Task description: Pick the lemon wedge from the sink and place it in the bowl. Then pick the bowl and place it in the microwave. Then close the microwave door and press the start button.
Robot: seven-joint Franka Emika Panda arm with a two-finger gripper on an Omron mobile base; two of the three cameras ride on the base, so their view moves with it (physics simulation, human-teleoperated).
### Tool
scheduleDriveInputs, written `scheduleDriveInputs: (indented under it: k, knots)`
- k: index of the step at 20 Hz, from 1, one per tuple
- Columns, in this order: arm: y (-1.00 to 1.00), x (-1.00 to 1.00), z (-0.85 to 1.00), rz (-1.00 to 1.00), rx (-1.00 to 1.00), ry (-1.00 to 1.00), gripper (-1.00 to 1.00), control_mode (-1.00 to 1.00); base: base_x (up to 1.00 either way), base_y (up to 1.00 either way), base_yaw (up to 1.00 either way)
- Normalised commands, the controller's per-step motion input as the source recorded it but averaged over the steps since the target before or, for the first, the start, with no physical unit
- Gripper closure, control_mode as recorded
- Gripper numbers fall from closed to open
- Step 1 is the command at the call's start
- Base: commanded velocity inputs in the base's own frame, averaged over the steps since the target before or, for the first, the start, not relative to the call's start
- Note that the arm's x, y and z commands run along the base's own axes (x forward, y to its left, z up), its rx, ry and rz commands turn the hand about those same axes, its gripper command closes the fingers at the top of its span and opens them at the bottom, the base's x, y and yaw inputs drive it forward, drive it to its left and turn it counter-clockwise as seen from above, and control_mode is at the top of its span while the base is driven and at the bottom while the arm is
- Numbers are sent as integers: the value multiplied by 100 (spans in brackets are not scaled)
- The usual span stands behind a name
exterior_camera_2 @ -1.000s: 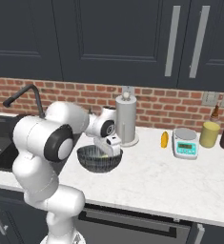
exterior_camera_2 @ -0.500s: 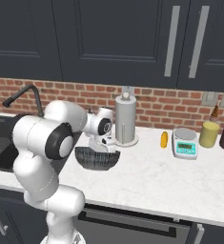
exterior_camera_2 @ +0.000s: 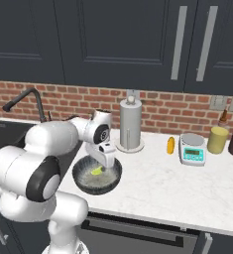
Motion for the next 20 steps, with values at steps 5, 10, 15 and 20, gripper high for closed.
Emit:
scheduleDriveInputs:
  k: [5,10,15,20]
  knots:
    - [3,-2,33,0,0,-22,-100,-100,0,0,0]
    - [0,-5,1,0,0,-2,-100,-100,0,0,0]
    - [-13,-67,42,0,0,0,-100,-100,0,0,0]
    - [-12,-44,66,0,0,0,-100,-100,0,0,0]
